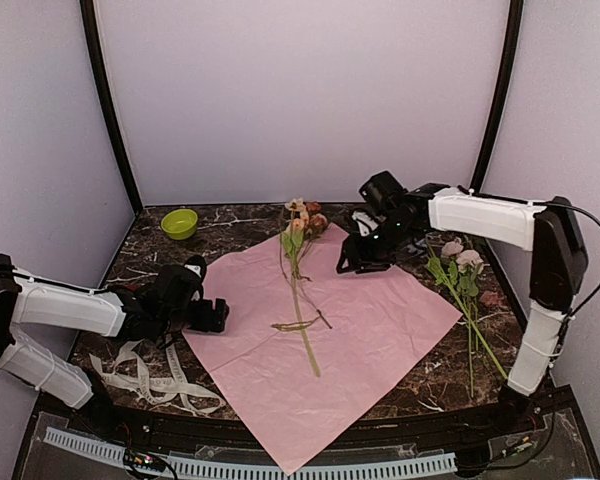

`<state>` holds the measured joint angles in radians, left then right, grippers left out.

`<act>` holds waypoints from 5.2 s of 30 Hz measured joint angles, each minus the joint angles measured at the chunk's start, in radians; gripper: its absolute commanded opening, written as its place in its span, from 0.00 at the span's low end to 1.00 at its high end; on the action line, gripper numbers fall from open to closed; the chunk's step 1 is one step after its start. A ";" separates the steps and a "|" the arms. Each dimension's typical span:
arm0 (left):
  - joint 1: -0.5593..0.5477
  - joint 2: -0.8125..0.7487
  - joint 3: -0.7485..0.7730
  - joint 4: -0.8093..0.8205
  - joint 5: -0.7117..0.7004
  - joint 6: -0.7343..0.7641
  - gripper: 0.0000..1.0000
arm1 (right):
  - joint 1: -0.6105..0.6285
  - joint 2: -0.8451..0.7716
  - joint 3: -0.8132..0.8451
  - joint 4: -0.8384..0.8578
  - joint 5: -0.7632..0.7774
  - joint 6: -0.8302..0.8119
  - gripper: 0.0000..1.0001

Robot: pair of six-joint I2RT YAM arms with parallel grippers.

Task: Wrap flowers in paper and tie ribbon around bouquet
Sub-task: Place the fake flower on the flattened wrapping paper, then pick up the fake flower from the corner of the board, then place the fake flower on the flattened wrapping paper, then pick up the fake flower from the corner of the board.

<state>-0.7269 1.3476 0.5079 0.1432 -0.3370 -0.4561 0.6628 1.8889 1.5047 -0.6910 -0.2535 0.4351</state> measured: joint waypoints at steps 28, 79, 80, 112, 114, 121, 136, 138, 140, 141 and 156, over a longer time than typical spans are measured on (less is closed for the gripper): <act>0.010 0.031 0.222 -0.061 0.140 0.270 0.99 | -0.875 -0.412 -0.671 0.033 0.200 -0.033 0.32; 0.018 -0.054 0.214 -0.147 0.211 0.130 0.99 | 0.141 0.145 0.158 0.489 -0.123 0.191 0.00; 0.019 -0.059 0.209 -0.149 0.209 0.127 0.99 | 0.141 0.192 0.199 0.457 -0.108 0.191 0.00; 0.037 -0.058 0.184 -0.192 0.227 0.164 0.99 | -0.409 -0.335 -0.176 0.040 0.314 -0.062 0.41; 0.041 -0.029 0.219 -0.200 0.249 0.200 0.99 | -0.540 -0.403 -0.288 0.022 0.316 -0.067 0.38; 0.083 0.078 0.372 -0.210 0.323 0.277 0.99 | -0.724 -0.425 -0.495 -0.022 0.264 -0.102 0.38; 0.101 0.171 0.522 -0.303 0.446 0.404 0.99 | -0.720 -0.338 -0.614 0.058 0.233 -0.092 0.20; 0.101 0.174 0.522 -0.311 0.451 0.405 0.99 | -0.720 -0.336 -0.626 0.076 0.233 -0.092 0.20; 0.101 0.174 0.522 -0.313 0.450 0.408 0.99 | -0.720 -0.335 -0.629 0.084 0.232 -0.093 0.21; 0.101 0.174 0.522 -0.314 0.450 0.409 0.99 | -0.720 -0.332 -0.630 0.089 0.231 -0.094 0.21; 0.101 0.174 0.522 -0.317 0.448 0.419 0.99 | -0.708 -0.326 -0.645 0.138 0.163 -0.117 0.00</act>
<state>-0.6254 1.5215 1.0298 -0.1738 0.1112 -0.0368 -0.0456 1.5627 0.8597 -0.5526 -0.0906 0.3183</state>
